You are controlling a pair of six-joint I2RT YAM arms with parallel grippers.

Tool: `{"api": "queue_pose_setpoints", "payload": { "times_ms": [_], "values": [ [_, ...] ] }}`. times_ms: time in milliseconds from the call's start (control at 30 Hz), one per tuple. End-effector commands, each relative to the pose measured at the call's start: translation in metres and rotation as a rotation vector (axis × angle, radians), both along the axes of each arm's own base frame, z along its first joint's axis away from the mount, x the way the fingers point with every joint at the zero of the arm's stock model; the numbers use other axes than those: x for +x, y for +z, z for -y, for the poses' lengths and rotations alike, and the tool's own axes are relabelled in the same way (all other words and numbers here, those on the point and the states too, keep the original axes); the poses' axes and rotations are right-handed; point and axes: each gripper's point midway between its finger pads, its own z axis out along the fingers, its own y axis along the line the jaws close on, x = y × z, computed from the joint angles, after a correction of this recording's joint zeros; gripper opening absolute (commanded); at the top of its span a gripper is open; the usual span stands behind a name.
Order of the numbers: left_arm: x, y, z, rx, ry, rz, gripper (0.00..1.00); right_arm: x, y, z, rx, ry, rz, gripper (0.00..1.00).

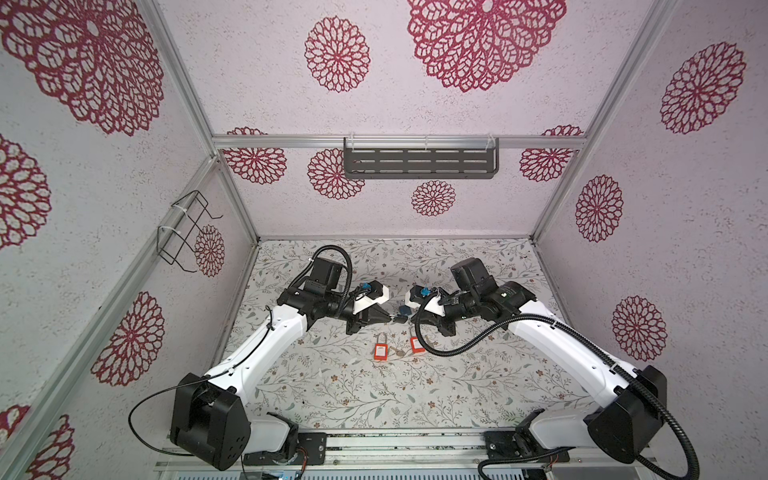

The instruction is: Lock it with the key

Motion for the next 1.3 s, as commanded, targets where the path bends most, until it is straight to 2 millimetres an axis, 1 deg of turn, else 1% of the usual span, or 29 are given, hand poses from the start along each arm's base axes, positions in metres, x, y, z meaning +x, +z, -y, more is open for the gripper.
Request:
{"api": "queue_pose_setpoints", "payload": {
  "times_ms": [0,200,300,400,567,633,767,867,1000,1133,1267],
  "values": [
    [-0.002,0.013,-0.002,-0.022,-0.021,0.033,0.00,-0.002,0.003,0.012,-0.040,-0.016,0.035,0.00],
    [-0.004,0.011,-0.005,-0.001,-0.028,0.027,0.00,0.002,-0.001,0.021,-0.043,-0.055,0.045,0.00],
    [-0.005,0.003,-0.009,0.043,-0.032,0.019,0.00,0.006,-0.004,0.023,-0.031,-0.106,0.042,0.00],
    [-0.009,-0.007,-0.015,0.117,-0.044,-0.009,0.00,0.013,-0.006,0.026,-0.007,-0.196,0.022,0.00],
    [-0.009,-0.023,-0.024,0.215,-0.049,-0.053,0.00,0.020,-0.027,0.033,-0.017,-0.317,-0.036,0.00],
    [-0.008,-0.028,-0.027,0.247,-0.047,-0.066,0.00,0.024,-0.030,0.035,-0.005,-0.374,-0.054,0.00],
    [-0.006,-0.044,-0.035,0.335,-0.040,-0.104,0.00,0.028,-0.033,0.030,0.079,-0.443,-0.114,0.00],
    [-0.006,-0.062,-0.046,0.432,-0.035,-0.137,0.00,0.029,-0.038,0.023,0.114,-0.467,-0.155,0.00],
    [-0.004,-0.082,-0.061,0.546,-0.017,-0.154,0.00,0.027,-0.048,0.017,0.099,-0.479,-0.167,0.00],
    [-0.004,-0.098,-0.077,0.648,-0.001,-0.182,0.00,0.021,-0.059,0.007,0.083,-0.466,-0.178,0.00],
    [-0.007,-0.117,-0.100,0.773,0.016,-0.193,0.00,0.017,-0.067,-0.004,0.067,-0.459,-0.173,0.00]
  ]
}}
